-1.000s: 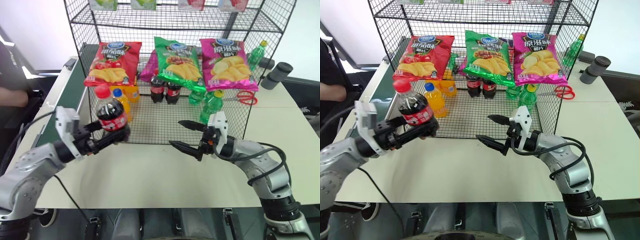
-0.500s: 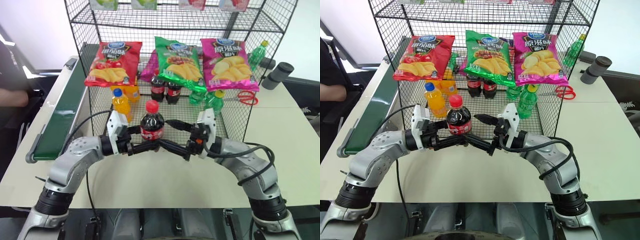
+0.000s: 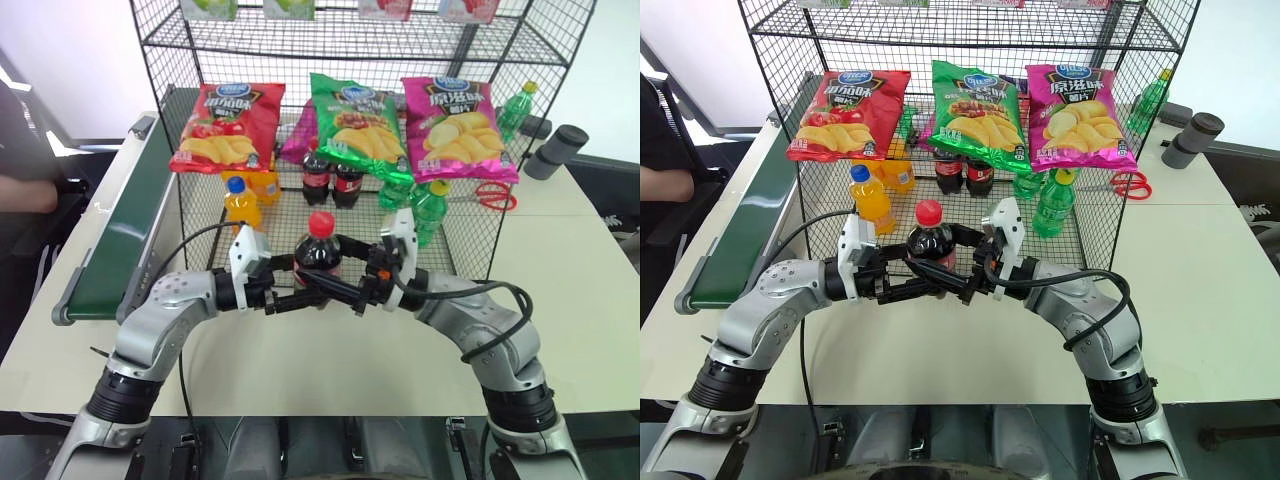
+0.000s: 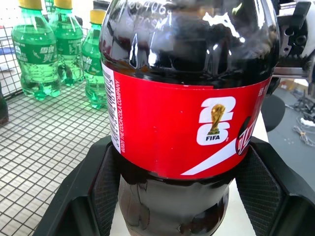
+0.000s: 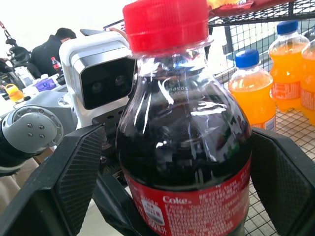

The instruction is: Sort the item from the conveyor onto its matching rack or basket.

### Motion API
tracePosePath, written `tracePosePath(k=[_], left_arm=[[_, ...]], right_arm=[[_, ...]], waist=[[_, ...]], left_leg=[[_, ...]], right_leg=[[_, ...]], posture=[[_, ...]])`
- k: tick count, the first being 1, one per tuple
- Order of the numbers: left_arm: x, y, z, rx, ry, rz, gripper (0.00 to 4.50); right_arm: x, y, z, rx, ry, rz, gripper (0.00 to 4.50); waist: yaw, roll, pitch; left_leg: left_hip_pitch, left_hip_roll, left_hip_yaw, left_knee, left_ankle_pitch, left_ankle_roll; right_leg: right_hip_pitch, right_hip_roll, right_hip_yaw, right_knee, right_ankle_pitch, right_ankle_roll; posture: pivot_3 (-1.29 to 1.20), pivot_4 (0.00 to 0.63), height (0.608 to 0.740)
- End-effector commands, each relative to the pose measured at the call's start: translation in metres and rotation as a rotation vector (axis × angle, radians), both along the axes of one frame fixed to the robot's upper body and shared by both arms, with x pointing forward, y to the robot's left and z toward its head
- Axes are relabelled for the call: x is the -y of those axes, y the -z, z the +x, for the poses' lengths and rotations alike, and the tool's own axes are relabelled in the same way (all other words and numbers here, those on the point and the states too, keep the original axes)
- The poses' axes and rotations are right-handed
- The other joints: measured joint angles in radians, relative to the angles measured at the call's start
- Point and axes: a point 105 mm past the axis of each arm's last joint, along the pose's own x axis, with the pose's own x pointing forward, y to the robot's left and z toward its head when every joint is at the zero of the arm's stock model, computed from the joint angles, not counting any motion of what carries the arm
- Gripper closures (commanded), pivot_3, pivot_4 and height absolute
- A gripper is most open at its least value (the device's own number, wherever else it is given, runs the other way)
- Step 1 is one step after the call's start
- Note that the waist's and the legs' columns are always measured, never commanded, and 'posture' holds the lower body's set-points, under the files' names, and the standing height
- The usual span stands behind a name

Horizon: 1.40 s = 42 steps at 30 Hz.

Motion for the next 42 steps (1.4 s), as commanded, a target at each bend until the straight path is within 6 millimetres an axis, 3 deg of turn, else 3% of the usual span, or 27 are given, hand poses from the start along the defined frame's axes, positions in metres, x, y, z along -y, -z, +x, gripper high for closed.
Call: tracePosePath(k=[1,8,11,12,16,21,25,29,42], left_arm=[[0.007,-0.022,-0.003,0.084,0.023,-0.039,1.66],[0.005,-0.021,-0.002,0.046,0.005,-0.054,1.66],[0.002,-0.022,0.002,0.053,-0.027,-0.053,0.17],[0.002,-0.021,0.003,0.058,-0.035,-0.047,0.08],[-0.005,-0.019,0.001,0.069,-0.044,-0.024,0.08],[-0.040,-0.006,0.005,0.049,-0.181,0.023,0.08],[-0.069,0.012,0.000,0.042,-0.278,0.092,0.08],[-0.087,0.012,-0.001,0.077,-0.366,0.071,0.08],[-0.092,0.005,-0.005,0.137,-0.439,0.010,0.08]], right_arm=[[-0.010,-0.013,-0.009,0.024,-0.068,0.041,1.47],[-0.011,-0.013,-0.007,0.043,-0.054,0.026,1.47],[-0.009,-0.014,-0.006,0.051,-0.043,0.023,1.47],[-0.009,-0.014,-0.006,0.052,-0.040,0.022,1.47],[-0.005,-0.015,0.001,0.073,0.009,0.031,1.47],[0.007,-0.015,0.029,0.143,0.194,0.022,1.47],[0.013,-0.003,0.049,0.191,0.305,-0.018,1.47],[0.019,0.013,0.073,0.226,0.446,-0.019,1.47],[0.020,0.038,0.130,0.285,0.686,-0.024,1.47]], waist=[[0.000,0.000,0.000],[0.000,0.000,0.000],[0.000,0.000,0.000],[-0.001,0.000,0.000],[-0.001,0.000,0.000],[-0.005,0.000,0.000],[-0.004,0.000,0.000],[-0.003,0.000,0.000],[-0.010,0.001,0.000]], left_leg=[[0.000,0.000,0.000,0.000,0.000,0.000],[0.000,0.000,0.000,0.000,0.000,0.000],[0.000,0.000,0.000,0.000,0.000,0.000],[0.000,0.000,0.000,0.000,0.000,0.000],[0.000,0.000,0.000,0.000,0.000,0.000],[0.000,0.001,0.000,0.000,0.000,0.000],[0.000,0.001,0.000,0.000,0.000,0.000],[0.000,0.001,0.001,0.000,0.000,0.000],[0.000,0.000,0.002,0.000,0.000,0.000]], right_leg=[[0.000,0.000,0.000,0.000,0.000,0.000],[0.000,0.000,0.000,0.000,0.000,0.000],[0.000,0.000,0.000,0.000,0.000,0.000],[0.000,0.000,0.000,0.000,0.000,0.000],[0.000,0.000,0.000,0.000,0.000,0.000],[0.000,0.001,0.000,0.001,0.000,0.000],[-0.001,0.001,0.001,0.001,0.000,0.000],[-0.001,0.000,0.001,0.000,0.000,0.000],[-0.002,-0.004,0.000,0.001,0.000,0.000]], posture=[[0.00,0.150,0.740],[0.00,0.150,0.740],[0.00,0.150,0.740],[0.00,0.150,0.740],[0.00,0.150,0.740],[0.00,0.150,0.740],[0.00,0.150,0.740],[0.00,0.150,0.740],[0.00,0.150,0.740]])
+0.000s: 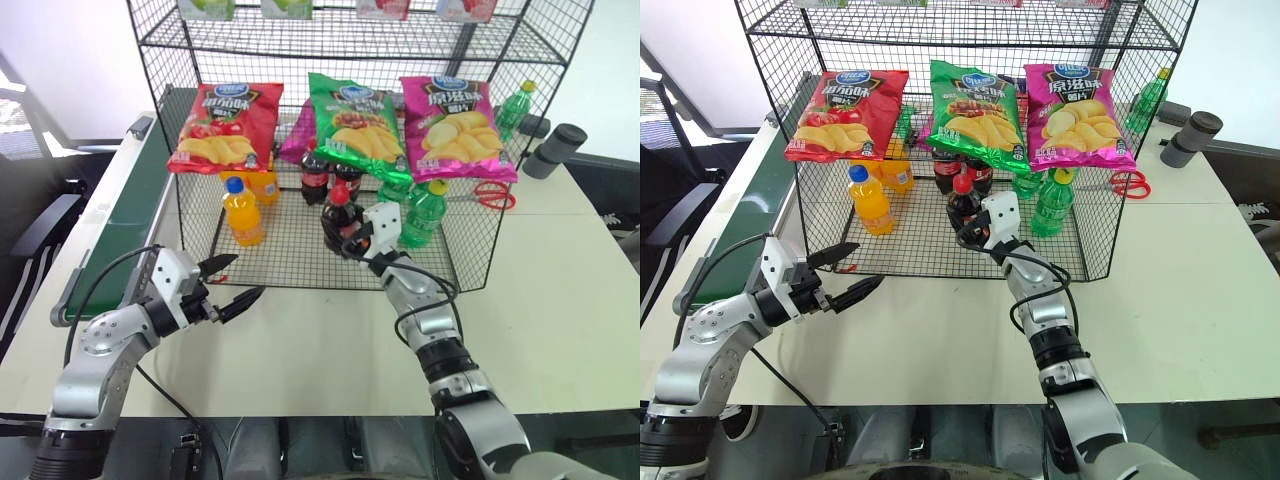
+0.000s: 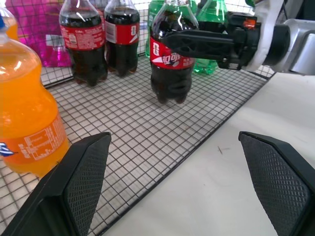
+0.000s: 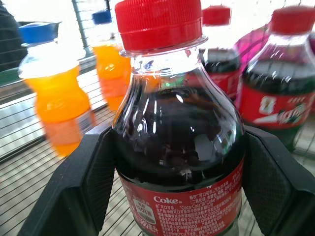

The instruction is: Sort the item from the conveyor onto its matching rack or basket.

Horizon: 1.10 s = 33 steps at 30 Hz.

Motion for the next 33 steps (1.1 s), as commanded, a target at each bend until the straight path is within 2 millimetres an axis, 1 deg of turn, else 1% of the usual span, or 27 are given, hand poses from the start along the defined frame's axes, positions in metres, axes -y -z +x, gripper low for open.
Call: tracePosePath(k=[1,7,12,14,15,16,19,23,26,28,30,33], left_arm=[[0.002,-0.015,-0.002,0.073,0.002,-0.010,0.08],[0.004,-0.015,-0.002,0.072,0.010,-0.013,0.08],[0.006,-0.013,-0.002,0.071,0.012,-0.013,0.08],[0.006,-0.013,-0.002,0.072,0.012,-0.013,0.00],[0.006,-0.013,-0.002,0.072,0.012,-0.013,0.00],[0.006,-0.013,-0.002,0.072,0.012,-0.013,0.00],[0.007,-0.013,-0.001,0.072,0.014,-0.013,0.00],[0.008,-0.013,0.000,0.071,0.015,-0.014,0.00],[0.006,-0.010,0.001,0.051,0.003,-0.005,0.00],[0.005,-0.010,0.002,0.036,-0.013,-0.003,0.00],[0.004,-0.013,0.002,0.031,-0.018,-0.026,0.00],[0.001,-0.014,0.004,0.019,-0.035,-0.015,0.00]], right_arm=[[-0.001,-0.017,0.009,0.079,0.021,0.030,1.47],[-0.008,-0.011,0.015,0.063,0.016,0.050,1.47],[-0.012,-0.008,0.015,0.050,0.000,0.063,1.47],[-0.013,-0.007,0.014,0.049,-0.011,0.067,0.47],[-0.013,-0.008,0.014,0.052,-0.014,0.068,0.13],[-0.013,-0.008,0.014,0.055,-0.016,0.069,0.05],[-0.011,-0.013,0.013,0.078,-0.015,0.070,0.05],[0.000,-0.020,0.010,0.129,0.000,0.042,0.05],[0.012,-0.024,0.003,0.157,-0.007,0.022,0.05],[0.022,-0.027,-0.004,0.169,-0.021,0.003,0.05],[0.031,-0.029,-0.012,0.171,-0.042,-0.019,0.05],[0.044,-0.032,-0.028,0.153,-0.092,-0.053,0.05]], waist=[[0.000,0.000,0.000],[-0.019,0.000,0.000],[-0.024,0.000,0.000],[-0.024,0.000,0.000],[-0.024,0.000,0.000],[-0.024,0.000,0.000],[-0.024,0.000,0.000],[-0.024,0.001,0.000],[-0.022,0.001,0.000],[-0.021,0.001,0.000],[-0.020,0.001,0.000],[-0.021,0.001,0.000]], left_leg=[[0.000,0.000,0.000,0.000,0.000,0.000],[0.000,0.000,0.000,-0.001,0.000,0.000],[0.000,0.000,0.000,-0.001,0.000,0.000],[0.000,0.000,0.000,-0.001,0.000,0.000],[0.000,0.000,0.000,-0.001,0.000,0.000],[0.001,0.000,0.000,-0.001,0.000,0.000],[0.001,0.000,0.000,-0.001,0.000,-0.001],[0.001,0.000,0.000,-0.001,0.000,-0.001],[0.001,0.000,0.000,-0.001,0.000,-0.001],[0.001,-0.001,0.000,-0.001,0.000,-0.001],[0.001,-0.001,0.000,-0.001,0.000,-0.001],[0.001,-0.001,0.000,-0.001,0.000,-0.001]], right_leg=[[0.000,0.000,0.000,0.000,0.000,0.000],[0.000,-0.001,0.000,0.001,0.000,0.000],[0.000,-0.001,0.000,0.001,0.000,0.000],[0.000,-0.001,0.000,0.002,0.000,0.000],[0.000,-0.001,0.000,0.002,0.000,0.000],[0.000,-0.002,0.000,0.002,0.000,0.000],[0.000,-0.002,0.000,0.002,0.000,0.000],[0.000,-0.002,0.000,0.002,0.000,0.000],[0.000,-0.003,0.000,0.002,0.000,0.000],[0.000,-0.003,-0.001,0.002,0.000,0.000],[0.000,-0.004,-0.001,0.002,0.000,0.000],[0.000,-0.004,0.000,0.001,0.000,0.000]], posture=[[0.00,0.150,0.740],[0.00,0.150,0.740],[0.00,0.150,0.740],[0.00,0.150,0.740],[0.00,0.150,0.740],[0.00,0.150,0.740],[0.00,0.150,0.740],[0.00,0.150,0.740],[0.00,0.150,0.740],[0.00,0.150,0.740],[0.00,0.150,0.740],[0.00,0.150,0.740]])
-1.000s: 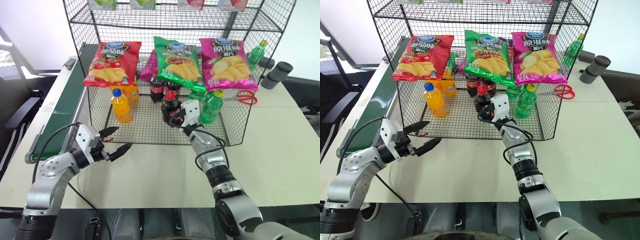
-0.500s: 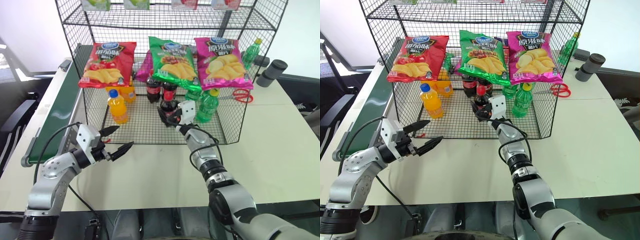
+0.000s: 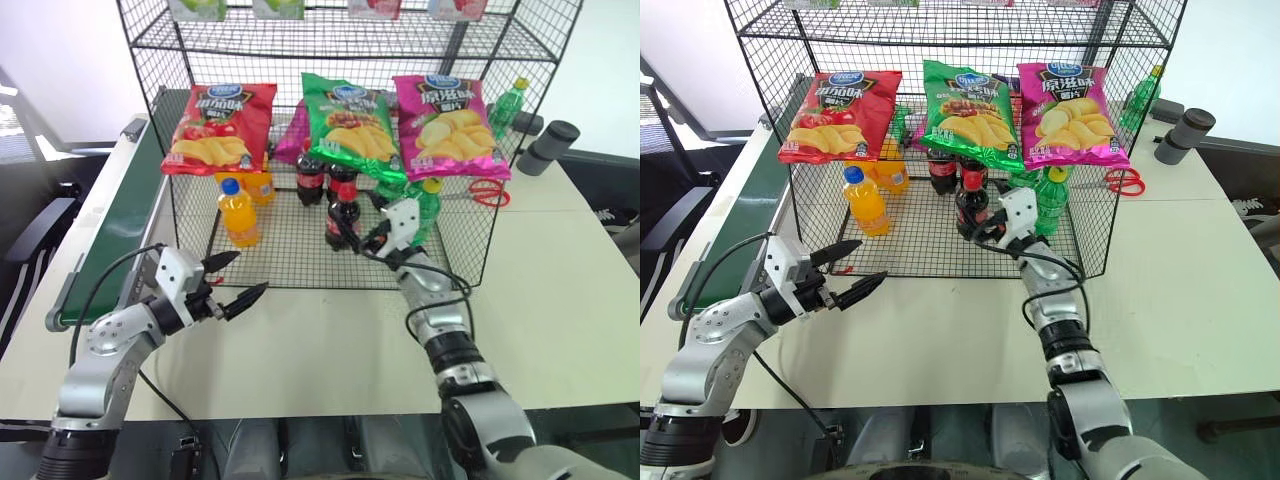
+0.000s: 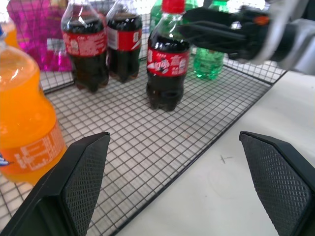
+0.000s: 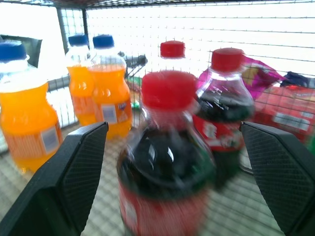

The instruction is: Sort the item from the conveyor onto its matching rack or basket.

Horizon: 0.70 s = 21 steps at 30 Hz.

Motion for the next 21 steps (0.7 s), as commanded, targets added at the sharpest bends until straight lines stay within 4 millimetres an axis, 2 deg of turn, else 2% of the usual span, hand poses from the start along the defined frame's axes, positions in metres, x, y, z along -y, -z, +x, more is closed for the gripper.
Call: tracePosePath(k=[1,6,14,17,21], left_arm=[[-0.003,-0.015,0.001,0.042,-0.010,0.016,0.00],[-0.013,-0.010,0.004,0.012,-0.050,0.070,0.00],[-0.033,-0.009,0.003,-0.001,-0.090,0.104,0.00],[-0.041,-0.008,0.003,-0.004,-0.113,0.125,0.00],[-0.048,-0.008,0.003,-0.006,-0.131,0.128,0.00]], right_arm=[[0.007,-0.024,-0.018,0.043,-0.081,-0.013,0.05],[0.049,-0.035,-0.056,0.015,-0.129,-0.124,0.05],[0.124,-0.037,-0.094,-0.138,-0.044,-0.248,0.05],[0.137,-0.035,-0.101,-0.155,-0.018,-0.262,0.05],[0.143,-0.032,-0.104,-0.164,-0.002,-0.270,0.05]], waist=[[-0.001,0.000,0.000],[0.004,0.001,0.001],[0.010,0.001,0.001],[0.008,0.001,0.001],[0.008,0.001,0.001]], left_leg=[[0.000,0.000,0.000,0.000,0.000,0.000],[0.000,0.000,0.000,-0.001,0.000,0.000],[0.001,0.000,0.000,-0.001,0.000,0.000],[0.001,0.000,0.000,-0.001,0.000,0.000],[0.001,0.000,0.000,-0.001,0.000,0.001]], right_leg=[[0.000,0.000,0.000,0.000,0.000,0.000],[0.000,0.000,0.000,-0.001,0.000,0.000],[0.002,0.000,-0.001,-0.003,0.000,0.000],[0.002,0.000,0.000,-0.003,0.000,0.000],[0.002,0.001,0.000,-0.003,0.000,0.000]], posture=[[0.00,0.150,0.740],[0.00,0.150,0.740],[0.00,0.150,0.740],[0.00,0.150,0.740],[0.00,0.150,0.740]])
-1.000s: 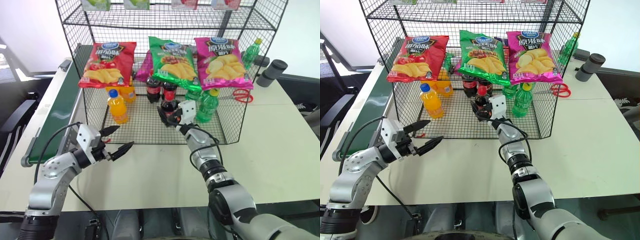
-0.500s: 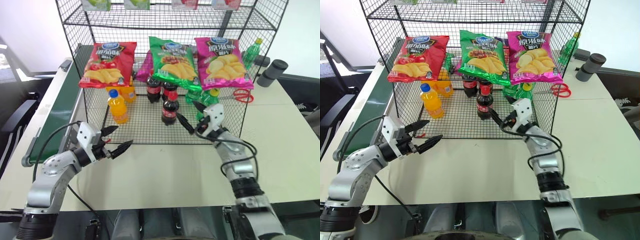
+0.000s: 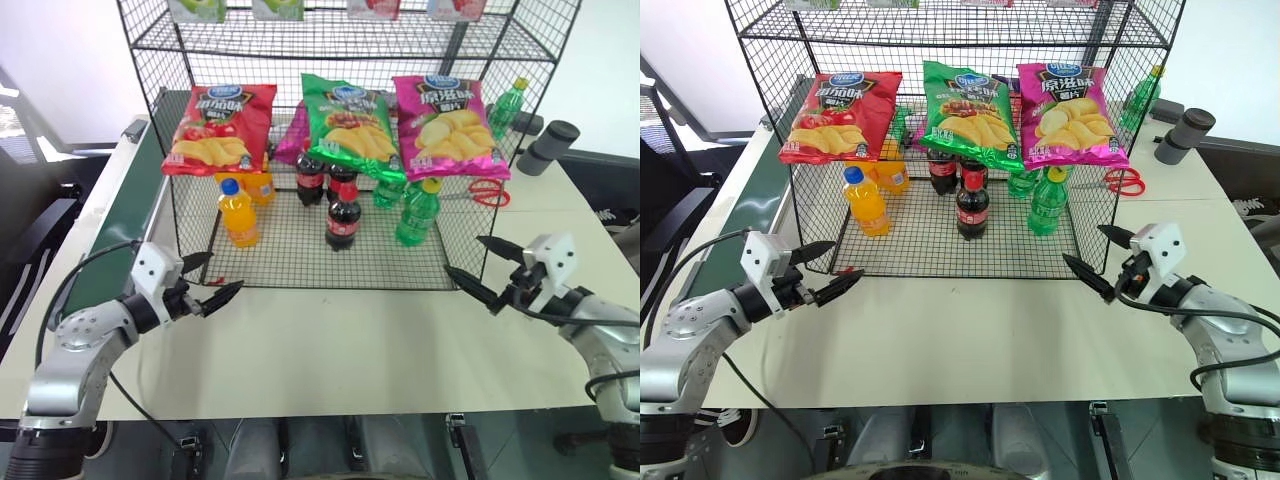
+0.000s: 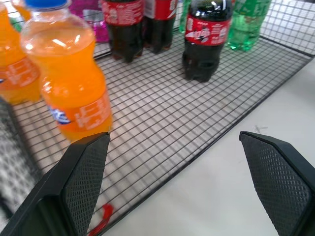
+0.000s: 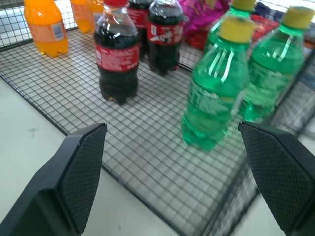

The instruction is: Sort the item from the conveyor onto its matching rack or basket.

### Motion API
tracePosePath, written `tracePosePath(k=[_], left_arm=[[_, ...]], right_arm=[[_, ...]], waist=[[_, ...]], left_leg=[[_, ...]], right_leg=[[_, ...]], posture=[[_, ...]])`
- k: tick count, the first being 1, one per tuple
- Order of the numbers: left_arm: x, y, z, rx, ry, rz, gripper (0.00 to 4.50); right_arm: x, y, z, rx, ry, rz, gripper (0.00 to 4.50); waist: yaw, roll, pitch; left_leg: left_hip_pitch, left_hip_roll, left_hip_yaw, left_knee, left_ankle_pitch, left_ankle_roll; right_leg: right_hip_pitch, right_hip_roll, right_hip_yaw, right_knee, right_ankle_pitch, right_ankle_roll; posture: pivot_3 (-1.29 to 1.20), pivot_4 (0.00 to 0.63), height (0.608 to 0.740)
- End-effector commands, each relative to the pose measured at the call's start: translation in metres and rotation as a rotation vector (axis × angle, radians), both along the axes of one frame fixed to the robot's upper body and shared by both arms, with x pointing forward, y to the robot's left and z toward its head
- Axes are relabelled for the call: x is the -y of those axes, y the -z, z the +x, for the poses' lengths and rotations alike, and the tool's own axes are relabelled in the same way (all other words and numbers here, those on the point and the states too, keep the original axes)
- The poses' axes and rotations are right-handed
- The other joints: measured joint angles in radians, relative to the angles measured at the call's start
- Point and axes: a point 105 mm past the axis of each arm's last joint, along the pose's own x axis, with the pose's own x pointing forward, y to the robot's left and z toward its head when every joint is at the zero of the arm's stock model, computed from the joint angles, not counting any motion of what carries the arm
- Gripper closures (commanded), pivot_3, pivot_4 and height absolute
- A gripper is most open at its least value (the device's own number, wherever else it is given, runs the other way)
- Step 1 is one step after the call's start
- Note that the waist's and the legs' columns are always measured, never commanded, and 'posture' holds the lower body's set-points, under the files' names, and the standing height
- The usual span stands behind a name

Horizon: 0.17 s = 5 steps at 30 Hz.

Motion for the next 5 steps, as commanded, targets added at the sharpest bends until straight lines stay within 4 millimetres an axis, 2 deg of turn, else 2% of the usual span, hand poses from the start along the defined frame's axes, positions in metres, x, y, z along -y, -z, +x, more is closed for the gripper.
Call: tracePosePath(k=[1,5], left_arm=[[-0.0098,-0.0075,-0.0012,0.034,-0.020,0.018,0.00],[-0.0101,-0.0096,-0.0047,0.043,-0.015,0.015,0.00]], right_arm=[[0.0023,-0.0159,-0.0012,0.063,-0.004,-0.020,0.05],[0.0011,-0.0164,0.0026,0.065,0.000,-0.018,0.05]], waist=[[0.000,0.000,0.000],[0.001,0.000,0.000]], left_leg=[[0.000,0.000,0.000,0.000,0.000,0.000],[0.000,0.000,0.000,0.000,0.000,0.000]], right_leg=[[0.000,0.000,0.000,0.000,0.000,0.000],[0.000,0.000,0.000,0.000,0.000,0.000]], posture=[[0.00,0.150,0.740],[0.00,0.150,0.740]])
